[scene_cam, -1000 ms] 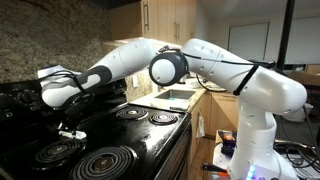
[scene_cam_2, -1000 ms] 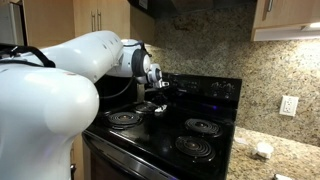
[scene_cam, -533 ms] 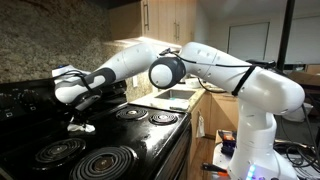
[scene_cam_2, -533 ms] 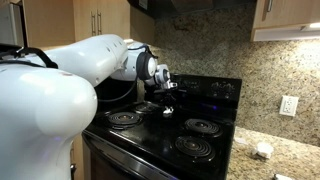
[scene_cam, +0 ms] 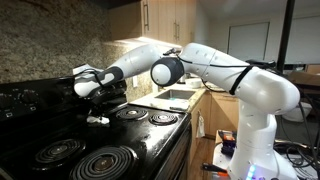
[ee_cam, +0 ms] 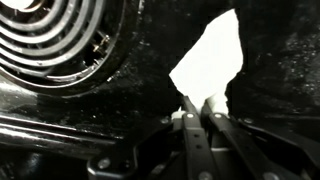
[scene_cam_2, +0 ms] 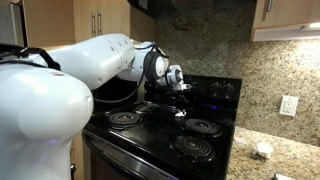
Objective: Wipe the stove with the napkin
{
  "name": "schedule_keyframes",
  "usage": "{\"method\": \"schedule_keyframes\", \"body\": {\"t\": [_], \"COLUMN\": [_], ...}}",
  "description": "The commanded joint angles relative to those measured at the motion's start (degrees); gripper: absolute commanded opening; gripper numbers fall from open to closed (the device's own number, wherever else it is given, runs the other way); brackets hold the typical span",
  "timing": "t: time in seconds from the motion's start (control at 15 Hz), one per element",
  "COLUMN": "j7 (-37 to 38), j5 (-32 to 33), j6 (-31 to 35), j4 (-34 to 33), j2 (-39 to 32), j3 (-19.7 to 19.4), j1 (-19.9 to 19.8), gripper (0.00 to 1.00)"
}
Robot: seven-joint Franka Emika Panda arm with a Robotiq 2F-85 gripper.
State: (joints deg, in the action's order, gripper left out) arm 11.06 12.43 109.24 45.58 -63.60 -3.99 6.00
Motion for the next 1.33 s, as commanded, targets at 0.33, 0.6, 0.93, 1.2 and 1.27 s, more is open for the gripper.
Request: {"method": "schedule_keyframes", "body": {"t": [0.33, 0.6, 0.93, 1.2, 1.27], "j7": [1.7, 4.9, 10.4, 15.5, 16.8], "j5": [-0.9, -1.0, -1.5, -3.4, -3.6], "j6": [-1.7, -0.8, 0.6, 1.6, 2.2], "j4": [4.6, 9.1, 19.3, 27.6, 29.9], "j2": [2.6, 5.6, 11.5, 16.3, 17.6], "j3": [-0.8, -0.5, 0.5, 0.0, 0.0], "j1": [-5.1, -4.0, -1.2, 2.2, 3.0], "gripper": [0.08, 0.07, 0.08, 0.07, 0.08]}}
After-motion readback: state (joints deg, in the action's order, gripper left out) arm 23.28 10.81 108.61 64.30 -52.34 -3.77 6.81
